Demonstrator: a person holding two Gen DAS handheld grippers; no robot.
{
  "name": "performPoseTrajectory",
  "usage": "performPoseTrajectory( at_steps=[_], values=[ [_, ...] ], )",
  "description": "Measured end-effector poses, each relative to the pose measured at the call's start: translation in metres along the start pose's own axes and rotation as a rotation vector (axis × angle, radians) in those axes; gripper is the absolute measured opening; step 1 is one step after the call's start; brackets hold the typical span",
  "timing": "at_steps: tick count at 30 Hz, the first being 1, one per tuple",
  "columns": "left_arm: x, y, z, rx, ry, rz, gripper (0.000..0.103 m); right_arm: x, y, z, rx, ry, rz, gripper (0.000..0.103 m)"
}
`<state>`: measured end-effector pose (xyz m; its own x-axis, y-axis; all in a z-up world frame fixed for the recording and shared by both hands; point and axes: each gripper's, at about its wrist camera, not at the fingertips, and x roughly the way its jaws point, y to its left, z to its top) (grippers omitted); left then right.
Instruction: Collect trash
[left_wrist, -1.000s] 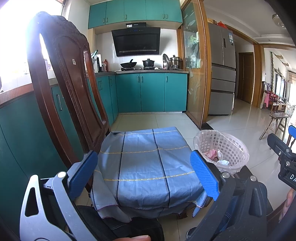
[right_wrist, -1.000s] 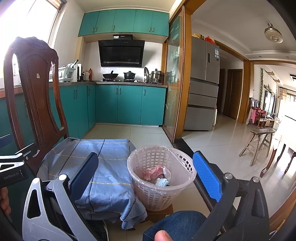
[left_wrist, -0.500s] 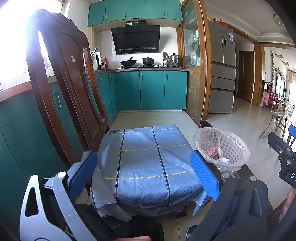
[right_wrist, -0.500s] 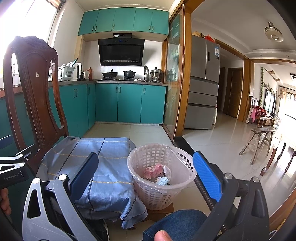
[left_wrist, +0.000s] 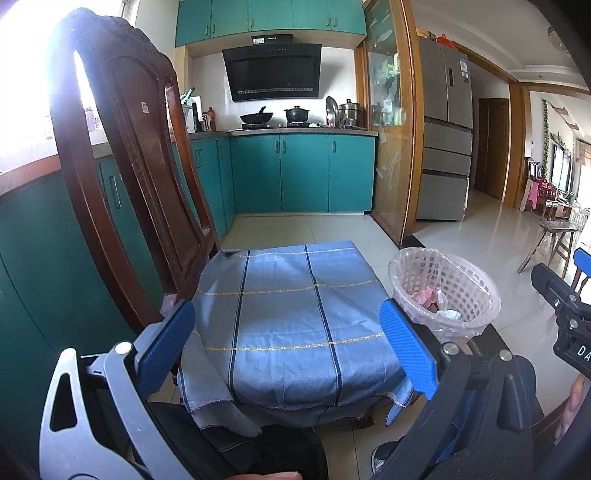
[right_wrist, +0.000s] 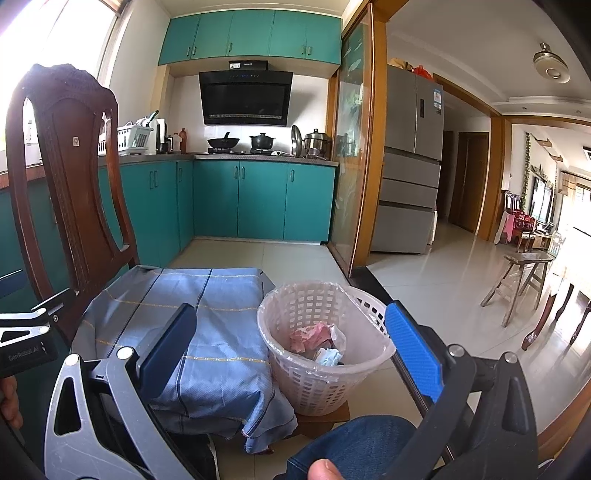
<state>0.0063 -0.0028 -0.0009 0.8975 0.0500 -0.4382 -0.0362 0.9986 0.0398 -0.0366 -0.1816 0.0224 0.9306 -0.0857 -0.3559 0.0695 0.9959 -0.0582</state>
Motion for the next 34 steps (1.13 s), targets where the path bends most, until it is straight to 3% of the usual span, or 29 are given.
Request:
performPoseTrajectory(
  at_steps=[16, 22, 29, 34],
  values=[
    [0.014, 0.0, -0.003, -0.014, 0.032, 0.0, 0.1, 0.015, 0.0, -0.004, 0.007, 0.034, 0.009, 0.1],
    [0.013, -0.006, -0.003, 0.017, 0.003, 0.019, 0.1, 0.021, 0.0, -0.006, 0.009, 0.048, 0.01, 0.1],
    [0.026, -0.012, -0.005, 0.022, 0.046, -0.032, 0.1, 0.03, -0.004, -0.01, 0.024, 0.074, 0.007, 0.1],
    [0.045, -0.01, -0.009, 0.024, 0.09, -0.005, 0.1, 0.036, -0.004, -0.009, 0.038, 0.08, 0.033, 0.1]
  ],
)
